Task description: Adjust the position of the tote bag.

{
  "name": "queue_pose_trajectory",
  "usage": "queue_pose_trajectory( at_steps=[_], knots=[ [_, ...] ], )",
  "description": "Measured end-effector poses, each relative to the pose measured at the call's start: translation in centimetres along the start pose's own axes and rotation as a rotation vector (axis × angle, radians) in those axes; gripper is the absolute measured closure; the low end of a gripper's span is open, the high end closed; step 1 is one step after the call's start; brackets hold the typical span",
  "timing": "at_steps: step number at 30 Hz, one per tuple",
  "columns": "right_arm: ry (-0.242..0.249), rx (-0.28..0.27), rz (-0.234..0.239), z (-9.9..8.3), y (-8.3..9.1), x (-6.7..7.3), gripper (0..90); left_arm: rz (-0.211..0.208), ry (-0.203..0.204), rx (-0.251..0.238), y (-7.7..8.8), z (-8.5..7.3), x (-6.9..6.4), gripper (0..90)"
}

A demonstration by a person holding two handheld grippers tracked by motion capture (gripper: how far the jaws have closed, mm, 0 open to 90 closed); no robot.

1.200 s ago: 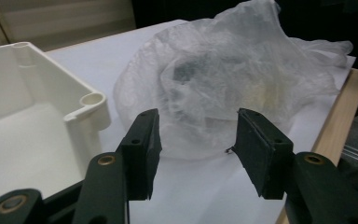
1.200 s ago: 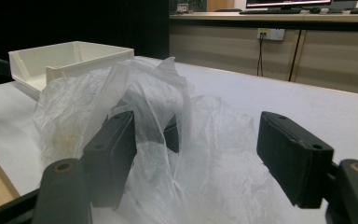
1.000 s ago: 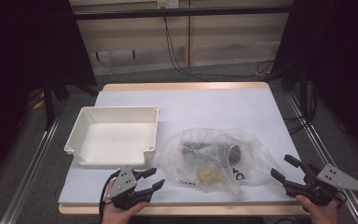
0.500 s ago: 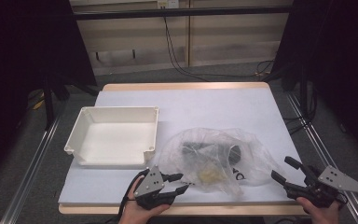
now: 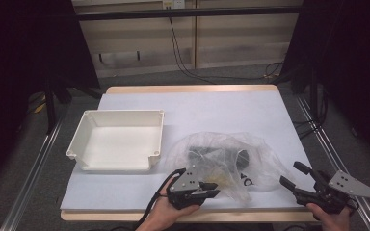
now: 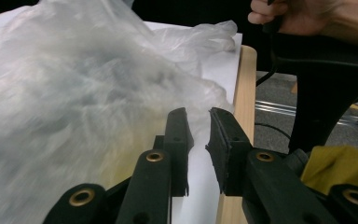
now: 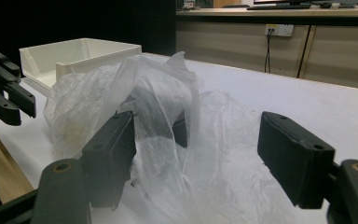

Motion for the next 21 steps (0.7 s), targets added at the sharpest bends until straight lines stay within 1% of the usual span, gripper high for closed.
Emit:
queue_pose_trajectory(
  at_steps=[1,2,3,4,5,6,7,8,9,10,11,13,14,15,17,19,21],
  knots=[
    [-0.001,-0.002,0.001,0.0,-0.1,0.0,27.9,-0.013,0.009,-0.006,-0.5,0.2,-0.1,75.8],
    [-0.005,0.0,0.0,0.0,-0.1,0.0,27.9,-0.006,0.009,0.0,-1.0,0.4,-0.1,74.0],
    [-0.006,0.001,0.007,-0.1,-0.2,0.1,27.9,-0.027,0.007,0.002,-1.6,0.6,-0.3,73.0],
    [-0.014,0.006,0.008,-0.1,-0.2,0.1,27.9,-0.03,-0.007,0.014,-2.2,0.7,-0.5,72.3],
    [-0.005,0.006,0.01,-0.2,-0.3,0.1,27.6,-0.037,-0.004,0.013,-2.8,0.9,-0.6,71.2],
    [-0.002,0.01,0.014,-0.2,-0.3,0.2,27.6,-0.044,-0.009,0.018,-3.3,1.0,-0.6,69.0],
    [-0.001,0.009,0.014,-0.2,-0.4,0.3,27.6,-0.046,-0.016,0.025,-3.7,1.0,-0.6,68.6],
    [0.001,0.01,0.016,-0.2,-0.3,0.3,27.6,-0.053,-0.007,0.034,-4.1,0.8,-0.6,68.6],
    [0.002,0.007,0.017,-0.1,-0.4,0.3,27.6,-0.043,0.0,0.038,-4.5,0.7,-0.5,67.8],
    [0.002,0.008,0.018,-0.2,-0.3,0.4,27.6,-0.029,-0.004,0.055,-4.8,0.4,-0.3,65.6],
    [-0.001,0.007,0.018,-0.2,-0.4,0.4,27.6,-0.039,-0.002,0.068,-5.2,0.1,-0.3,62.4],
    [-0.003,0.009,0.021,-0.2,-0.4,0.4,27.6,-0.033,-0.016,0.096,-5.7,-0.3,-0.1,60.4],
    [0.0,0.01,0.022,-0.3,-0.4,0.3,27.6,-0.042,-0.005,0.099,-6.0,-0.5,-0.1,59.5],
    [0.0,0.01,0.025,-0.3,-0.4,0.3,27.6,-0.036,-0.016,0.11,-6.1,-0.6,0.0,59.2],
    [0.0,0.011,0.027,-0.3,-0.4,0.3,27.6,-0.049,-0.011,0.121,-6.5,-0.9,0.0,57.4],
    [0.001,0.017,0.028,-0.4,-0.4,0.4,27.6,-0.037,-0.02,0.15,-7.1,-1.3,0.1,53.7],
    [0.0,0.017,0.029,-0.4,-0.6,0.5,27.6,-0.051,-0.01,0.168,-7.8,-1.6,0.1,51.4]
  ],
)
Point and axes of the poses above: each handheld gripper's, and its own axes: y roughly backward along the jaws, z roughly out of its top, x roughly to its left, the point moved 9 cm from there along -y, roughly forward along the jaws, and after that the axes turned 9 degrees about y, right-handed, at the moved point
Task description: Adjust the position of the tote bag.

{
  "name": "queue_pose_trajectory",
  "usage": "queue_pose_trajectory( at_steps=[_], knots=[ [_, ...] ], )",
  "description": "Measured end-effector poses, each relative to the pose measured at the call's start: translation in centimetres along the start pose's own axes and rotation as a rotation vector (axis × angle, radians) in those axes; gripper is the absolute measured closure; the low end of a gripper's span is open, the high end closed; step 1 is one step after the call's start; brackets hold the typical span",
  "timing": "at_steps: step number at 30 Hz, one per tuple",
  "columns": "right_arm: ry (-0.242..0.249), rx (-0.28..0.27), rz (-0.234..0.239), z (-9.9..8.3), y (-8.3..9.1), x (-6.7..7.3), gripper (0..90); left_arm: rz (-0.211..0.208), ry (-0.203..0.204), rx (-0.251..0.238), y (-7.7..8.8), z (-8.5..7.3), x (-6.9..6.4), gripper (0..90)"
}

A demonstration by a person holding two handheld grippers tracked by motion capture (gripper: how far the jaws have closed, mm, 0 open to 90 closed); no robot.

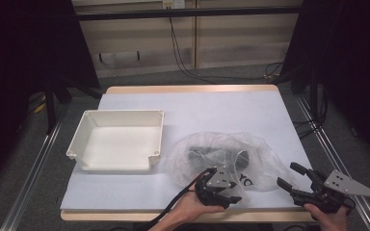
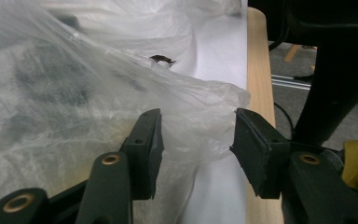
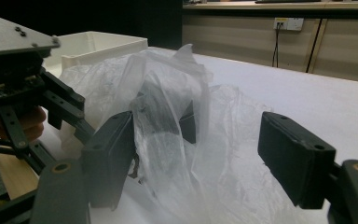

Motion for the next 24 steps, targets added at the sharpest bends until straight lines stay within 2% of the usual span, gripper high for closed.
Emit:
queue_pose_trajectory(
  at_steps=[2,4,6,7,10,12,14,15,17,18,19,21,22,24],
  knots=[
    [0.0,-0.003,0.0,0.1,0.0,0.0,27.6,0.016,-0.015,0.043,-0.3,-0.6,0.0,49.5],
    [0.002,-0.001,0.003,0.0,0.0,0.1,27.6,0.008,-0.01,0.047,-0.4,-0.7,0.1,47.4],
    [0.003,-0.001,0.004,0.0,0.0,0.0,27.5,0.028,-0.01,0.068,-0.6,-1.0,0.4,47.5],
    [0.003,0.001,0.008,0.0,0.0,0.0,27.4,0.031,-0.025,0.087,-0.5,-1.2,0.5,47.6],
    [0.006,0.001,0.007,-0.1,0.1,0.0,27.4,0.035,-0.013,0.081,-0.7,-1.2,0.5,49.0],
    [0.003,-0.001,0.006,0.0,0.1,0.0,27.4,0.039,-0.009,0.079,-0.7,-1.1,0.5,54.5],
    [0.006,0.003,0.009,-0.1,0.1,0.0,27.5,0.056,0.018,0.074,-0.6,-1.1,0.9,59.6],
    [0.005,0.003,0.005,-0.1,0.0,0.0,27.4,0.066,0.015,0.077,-0.5,-1.1,1.2,66.2],
    [0.013,0.007,0.006,-0.1,0.0,0.0,27.4,0.06,0.027,0.074,-0.5,-1.1,1.3,72.8],
    [0.009,0.012,0.01,-0.2,-0.1,0.1,27.5,0.071,0.045,0.076,-0.4,-1.1,1.6,77.5],
    [0.006,0.014,0.011,-0.2,-0.1,0.1,27.5,0.073,0.036,0.086,-0.4,-1.1,1.7,78.7],
    [0.008,0.013,0.01,-0.2,-0.1,0.1,27.5,0.063,0.043,0.066,-0.5,-1.1,1.4,83.6],
    [0.008,0.011,0.008,-0.2,-0.1,0.1,27.5,0.062,0.026,0.084,-0.4,-1.2,1.4,87.7],
    [0.005,0.01,0.009,-0.2,-0.1,0.1,27.7,0.058,0.024,0.096,-0.3,-1.2,1.4,90.0]
  ],
)
Point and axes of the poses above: each handheld gripper's, and its own axes: y roughly backward along the jaws, z roughly out of its top, x roughly to its left, the point moved 9 cm from there along -y, roughly forward along the jaws, and after that the axes turned 9 degrees about y, right-handed, at the moved point
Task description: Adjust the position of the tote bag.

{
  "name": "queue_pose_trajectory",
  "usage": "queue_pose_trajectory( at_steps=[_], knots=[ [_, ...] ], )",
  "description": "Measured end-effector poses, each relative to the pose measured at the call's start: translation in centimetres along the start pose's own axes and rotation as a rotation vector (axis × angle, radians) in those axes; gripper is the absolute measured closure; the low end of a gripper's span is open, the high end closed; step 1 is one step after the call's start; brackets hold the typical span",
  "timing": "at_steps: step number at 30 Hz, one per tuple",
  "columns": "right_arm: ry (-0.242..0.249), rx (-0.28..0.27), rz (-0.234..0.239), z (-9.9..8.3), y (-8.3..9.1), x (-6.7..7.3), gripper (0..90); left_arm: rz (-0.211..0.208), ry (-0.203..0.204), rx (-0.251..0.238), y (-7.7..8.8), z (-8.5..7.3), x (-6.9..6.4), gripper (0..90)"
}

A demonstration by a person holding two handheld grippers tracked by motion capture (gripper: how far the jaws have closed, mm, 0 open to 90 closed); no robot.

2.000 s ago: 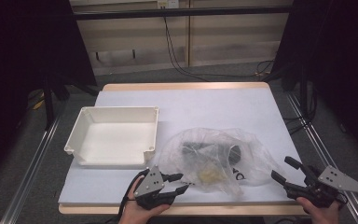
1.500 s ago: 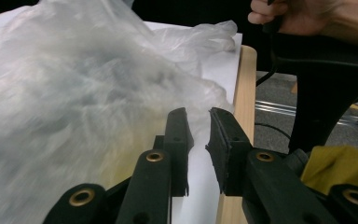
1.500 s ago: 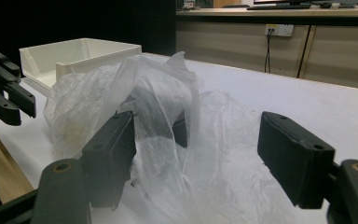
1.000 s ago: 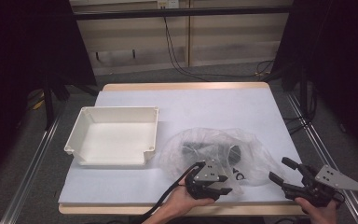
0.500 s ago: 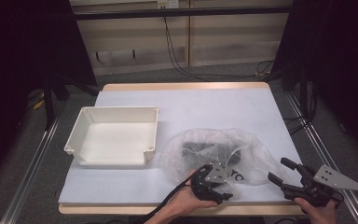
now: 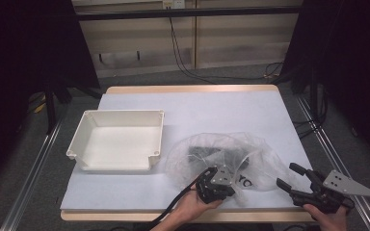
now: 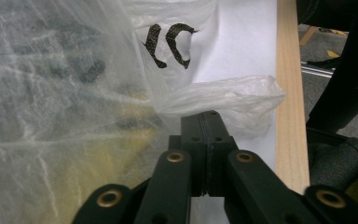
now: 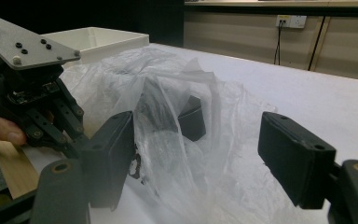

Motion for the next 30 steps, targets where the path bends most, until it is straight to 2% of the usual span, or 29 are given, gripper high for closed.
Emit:
queue_pose_trajectory(
  at_steps=[1,4,5,6,7,9,10,12,13,14,17,20,23,24,25,30],
  knots=[
    [0.004,0.003,0.0,-0.1,0.0,-0.1,27.9,-0.013,0.016,-0.013,-0.1,0.1,0.0,90.0],
    [0.003,0.007,0.004,-0.1,0.0,0.0,28.0,-0.018,0.024,-0.002,0.1,0.0,0.1,90.0],
    [0.003,0.006,0.005,-0.1,0.0,0.0,28.2,-0.022,0.041,-0.018,0.0,0.1,0.0,90.0],
    [0.004,0.002,0.003,0.0,0.1,0.0,28.2,-0.008,0.025,-0.006,0.2,0.0,0.1,90.0],
    [0.009,0.003,0.004,0.0,0.1,0.0,28.3,-0.011,0.027,-0.01,0.3,0.1,0.1,90.0],
    [0.007,0.003,0.005,0.0,0.2,-0.1,28.5,-0.022,0.035,-0.05,0.8,0.5,0.1,90.0],
    [0.007,0.004,0.006,0.0,0.2,-0.1,28.6,-0.029,0.034,-0.046,1.2,0.6,0.1,90.0],
    [0.003,0.004,0.003,-0.1,0.2,-0.1,28.9,-0.033,0.044,-0.071,2.0,1.0,0.1,90.0],
    [0.007,0.003,0.005,-0.1,0.1,-0.1,29.0,-0.049,0.044,-0.082,2.2,1.1,0.1,90.0],
    [0.01,0.004,0.004,-0.1,0.1,0.0,29.1,-0.044,0.037,-0.081,2.4,1.2,0.2,90.0],
    [0.014,0.005,0.002,0.0,0.2,-0.1,29.2,-0.068,0.055,-0.118,3.0,1.6,0.0,90.0],
    [0.007,0.01,0.002,-0.1,0.1,-0.1,29.2,-0.071,0.039,-0.119,3.3,1.6,-0.2,90.0],
    [0.004,0.012,0.004,-0.2,0.1,-0.1,29.2,-0.077,0.03,-0.151,4.2,2.2,-0.6,90.0],
    [0.008,0.012,0.002,-0.2,0.1,-0.1,29.2,-0.072,0.016,-0.157,4.5,2.4,-0.5,90.0],
    [0.013,0.01,0.002,-0.1,0.1,-0.1,29.2,-0.049,0.015,-0.168,4.8,2.5,-0.4,90.0],
    [-0.001,0.009,0.002,-0.2,0.0,-0.1,29.2,-0.063,0.025,-0.198,6.3,2.9,-0.3,90.0]
  ],
)
Point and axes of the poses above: each handheld gripper's, and its own axes: y roughly backward along the jaws, z roughly out of its top, x roughly to its left, the point moved 9 cm from there along -y, roughly forward along the jaws, and after that the axes turned 9 degrees about y, right-handed, at the moved point
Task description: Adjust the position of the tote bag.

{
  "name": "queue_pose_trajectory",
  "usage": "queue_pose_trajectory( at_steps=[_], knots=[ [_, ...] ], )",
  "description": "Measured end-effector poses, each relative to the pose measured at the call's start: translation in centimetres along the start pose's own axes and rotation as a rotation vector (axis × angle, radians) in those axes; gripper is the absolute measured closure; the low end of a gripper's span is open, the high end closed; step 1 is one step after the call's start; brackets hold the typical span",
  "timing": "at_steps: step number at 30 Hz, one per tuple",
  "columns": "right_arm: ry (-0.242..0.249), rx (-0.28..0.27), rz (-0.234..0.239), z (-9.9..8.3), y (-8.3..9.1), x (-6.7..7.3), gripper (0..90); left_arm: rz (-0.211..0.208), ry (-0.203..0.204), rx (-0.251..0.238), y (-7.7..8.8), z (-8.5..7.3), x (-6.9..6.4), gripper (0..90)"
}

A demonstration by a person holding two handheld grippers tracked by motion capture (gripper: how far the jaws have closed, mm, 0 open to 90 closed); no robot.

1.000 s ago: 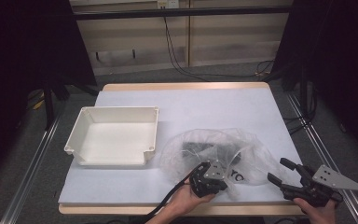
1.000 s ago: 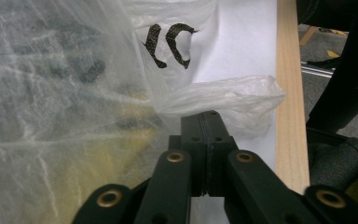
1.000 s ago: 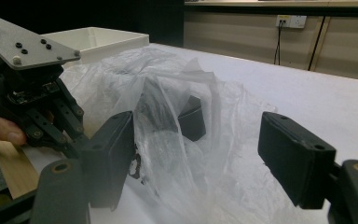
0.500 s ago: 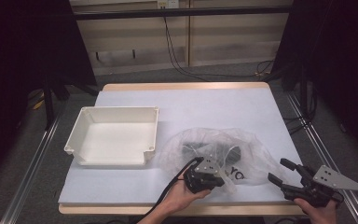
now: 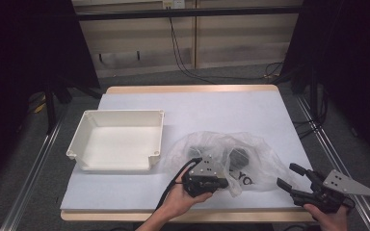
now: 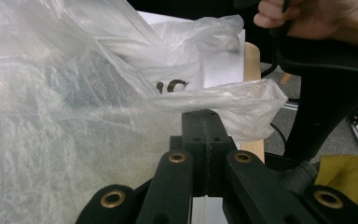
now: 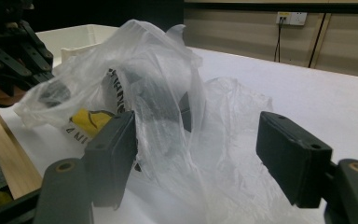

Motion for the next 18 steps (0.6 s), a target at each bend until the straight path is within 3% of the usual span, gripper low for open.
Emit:
queue_pose_trajectory(
  at_steps=[12,18],
  knots=[
    [0.014,0.025,0.012,-0.3,-0.2,0.1,31.2,0.026,-0.026,-0.055,3.0,1.4,0.1,90.0],
    [0.032,0.029,0.036,-0.3,-0.1,0.5,35.2,0.037,-0.014,-0.089,4.7,2.0,0.4,90.0]
  ],
)
Point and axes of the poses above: each handheld gripper's, and its own axes: y roughly backward along the jaws, z roughly out of its top, x roughly to its left, the point moved 9 cm from there along -y, roughly forward along the jaws, and after that the axes turned 9 degrees about y, right-handed, at the moved point
